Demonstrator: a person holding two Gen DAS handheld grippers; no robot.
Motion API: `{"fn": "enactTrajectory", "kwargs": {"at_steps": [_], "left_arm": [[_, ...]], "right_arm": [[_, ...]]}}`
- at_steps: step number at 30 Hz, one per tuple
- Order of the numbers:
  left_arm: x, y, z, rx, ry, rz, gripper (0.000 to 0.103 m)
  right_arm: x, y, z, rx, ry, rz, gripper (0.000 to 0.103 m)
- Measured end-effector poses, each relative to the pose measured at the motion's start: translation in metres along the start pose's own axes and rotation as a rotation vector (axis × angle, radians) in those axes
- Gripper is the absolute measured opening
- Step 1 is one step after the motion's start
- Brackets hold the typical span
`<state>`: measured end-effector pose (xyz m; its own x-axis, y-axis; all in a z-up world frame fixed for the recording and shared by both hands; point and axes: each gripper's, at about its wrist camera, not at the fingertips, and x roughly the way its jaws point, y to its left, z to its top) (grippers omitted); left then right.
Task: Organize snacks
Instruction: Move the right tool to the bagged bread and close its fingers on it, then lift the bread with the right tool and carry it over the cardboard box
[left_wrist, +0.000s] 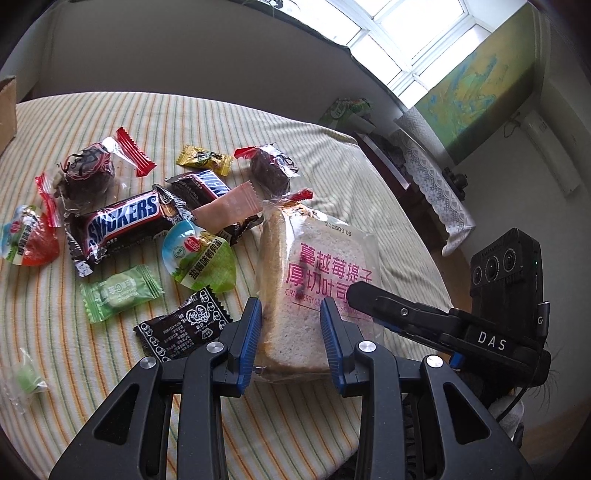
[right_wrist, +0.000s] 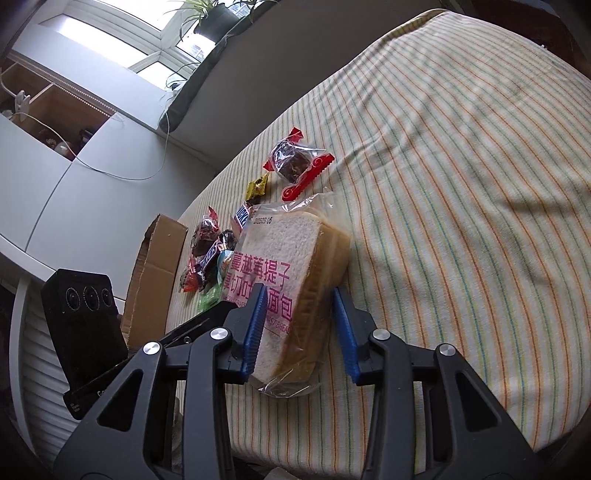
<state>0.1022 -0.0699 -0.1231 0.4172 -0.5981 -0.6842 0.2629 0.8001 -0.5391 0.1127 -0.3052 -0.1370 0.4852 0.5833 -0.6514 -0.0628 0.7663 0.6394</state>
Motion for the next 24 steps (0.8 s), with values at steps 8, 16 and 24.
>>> {"fn": "enactTrajectory", "kwargs": {"at_steps": [8, 16, 24], "left_arm": [[-0.006, -0.002, -0.004, -0.003, -0.015, -0.005, 0.031], [-0.032, -0.001, -0.008, 0.004, -0.077, 0.001, 0.031], [-0.071, 0.011, -0.010, -0.010, -0.143, 0.008, 0.031]], "right_arm": [[-0.006, 0.016, -0.003, -0.046, -0.007, -0.016, 0.037], [-0.016, 0.041, -0.005, -0.093, -0.020, 0.005, 0.037], [-0.015, 0.081, -0.007, -0.157, -0.024, 0.026, 0.037]]}}
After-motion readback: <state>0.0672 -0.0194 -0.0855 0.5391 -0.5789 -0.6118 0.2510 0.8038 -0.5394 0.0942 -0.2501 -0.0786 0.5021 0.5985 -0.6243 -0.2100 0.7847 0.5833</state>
